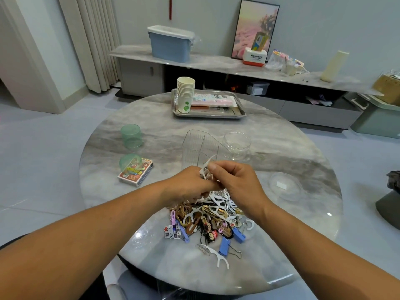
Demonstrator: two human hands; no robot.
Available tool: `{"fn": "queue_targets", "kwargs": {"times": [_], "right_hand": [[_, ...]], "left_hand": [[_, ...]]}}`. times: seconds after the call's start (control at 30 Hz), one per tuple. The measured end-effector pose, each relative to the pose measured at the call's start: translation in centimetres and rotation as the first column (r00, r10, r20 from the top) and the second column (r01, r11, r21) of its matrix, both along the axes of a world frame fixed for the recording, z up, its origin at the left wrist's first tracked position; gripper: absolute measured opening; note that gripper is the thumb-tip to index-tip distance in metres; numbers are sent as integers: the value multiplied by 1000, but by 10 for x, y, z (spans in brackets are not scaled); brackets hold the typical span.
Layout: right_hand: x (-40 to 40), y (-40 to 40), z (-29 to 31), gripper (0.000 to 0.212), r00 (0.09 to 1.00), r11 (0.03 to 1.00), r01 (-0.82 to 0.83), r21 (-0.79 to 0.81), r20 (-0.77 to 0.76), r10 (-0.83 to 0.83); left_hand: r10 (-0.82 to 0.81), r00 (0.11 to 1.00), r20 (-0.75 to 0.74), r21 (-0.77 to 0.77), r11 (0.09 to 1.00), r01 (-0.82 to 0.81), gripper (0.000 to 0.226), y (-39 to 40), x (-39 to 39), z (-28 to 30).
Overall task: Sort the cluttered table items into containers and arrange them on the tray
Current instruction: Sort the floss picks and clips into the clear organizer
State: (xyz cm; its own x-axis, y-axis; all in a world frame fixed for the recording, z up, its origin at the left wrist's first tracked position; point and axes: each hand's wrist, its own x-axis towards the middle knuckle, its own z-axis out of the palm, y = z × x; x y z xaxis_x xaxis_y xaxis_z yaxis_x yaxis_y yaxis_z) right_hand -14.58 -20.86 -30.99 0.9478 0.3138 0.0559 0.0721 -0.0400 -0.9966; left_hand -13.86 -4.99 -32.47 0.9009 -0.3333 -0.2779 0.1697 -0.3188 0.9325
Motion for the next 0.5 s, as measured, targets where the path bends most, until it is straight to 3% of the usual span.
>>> {"fn": "queue_targets", "kwargs": {"times": [0.1,0.17,0.3,0.5], "right_hand": [[2,0,-4,13,997,993,48,-106,59,-41],[3,-1,-4,12,993,990,90,-112,84,-81],[5,-4,-1,31,980,988,152,-16,135,-148],[4,-6,0,11,981,990,132,-51,148,-124]], "left_hand": [[8,998,59,-70,998,-4,3,-3,-3,-1],[25,998,49,-60,998,-22,16,-5,-2,-4],[55,998,14,55,997,-56,28,-6,1,-4],[8,999,44,116,993,-13,22,-6,2,-7]]}}
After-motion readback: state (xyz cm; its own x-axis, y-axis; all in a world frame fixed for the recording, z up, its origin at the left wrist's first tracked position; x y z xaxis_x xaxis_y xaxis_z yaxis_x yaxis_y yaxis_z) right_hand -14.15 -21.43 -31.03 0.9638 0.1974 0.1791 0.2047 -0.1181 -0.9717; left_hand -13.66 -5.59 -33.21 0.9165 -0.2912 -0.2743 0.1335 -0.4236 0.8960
